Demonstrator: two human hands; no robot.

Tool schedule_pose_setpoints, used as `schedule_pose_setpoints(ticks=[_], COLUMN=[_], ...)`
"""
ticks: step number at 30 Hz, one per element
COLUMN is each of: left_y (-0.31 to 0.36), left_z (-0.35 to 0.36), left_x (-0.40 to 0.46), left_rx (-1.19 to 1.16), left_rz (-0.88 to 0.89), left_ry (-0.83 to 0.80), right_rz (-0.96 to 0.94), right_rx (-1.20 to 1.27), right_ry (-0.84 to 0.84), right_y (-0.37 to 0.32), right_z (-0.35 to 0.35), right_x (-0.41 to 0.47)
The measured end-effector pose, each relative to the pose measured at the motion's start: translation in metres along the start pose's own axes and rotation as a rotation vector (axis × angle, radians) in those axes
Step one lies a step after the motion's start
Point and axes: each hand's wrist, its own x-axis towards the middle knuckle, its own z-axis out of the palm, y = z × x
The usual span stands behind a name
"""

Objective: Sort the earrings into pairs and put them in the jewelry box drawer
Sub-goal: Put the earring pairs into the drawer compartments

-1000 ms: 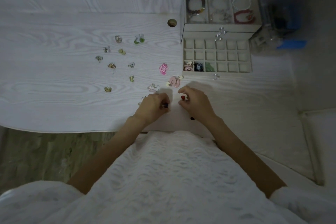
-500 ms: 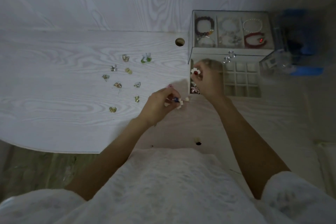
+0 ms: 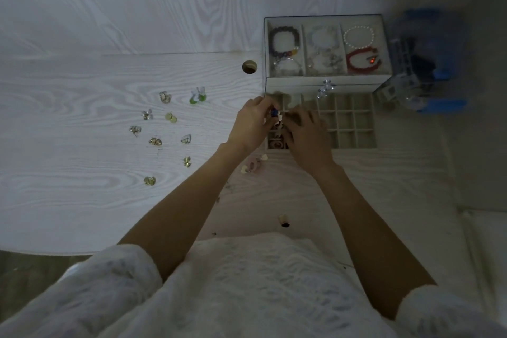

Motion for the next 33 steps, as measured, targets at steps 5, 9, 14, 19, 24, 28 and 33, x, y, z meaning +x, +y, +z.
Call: schedule_pose_setpoints(ticks=[5,9,14,19,24,28,33], left_y=[-0.001,-0.002,-0.007,0.0,0.004,0.002,0.0], left_z=[0.004,0.001,0.0,-0.001,0.002,0.003,0.0], left_x=[-0.001,-0.004,-0.012,-0.015,-0.018,-0.021,-0.03], left_rx=[0.076,0.087,0.009,-0.027,-0.019,-0.044,-0.06], left_rz=[0.065,0.115,-0.056,-0.187,-0.202,-0.206,-0.141], left_ry=[-0.037,-0.048,0.003,-0.047,-0.052,-0.042,0.02], right_rz=[0.034,0.058,0.053,0.035,0.006,-0.007,0.013], right_rx=[0.065,0.15,0.116,0.007,0.004,-0.018,-0.044], right_ry=[0.01,0.04,0.049,0.08,0.085,0.111,0.065], right_y=[0.003,-0.001,-0.002,-0.006,-0.007,-0.004,-0.007], right_z=[0.0,-0.002,0.001,0.002,0.005,0.008,0.009], right_x=[0.0,0.002,0.004,0.004,0.003,0.0,-0.004])
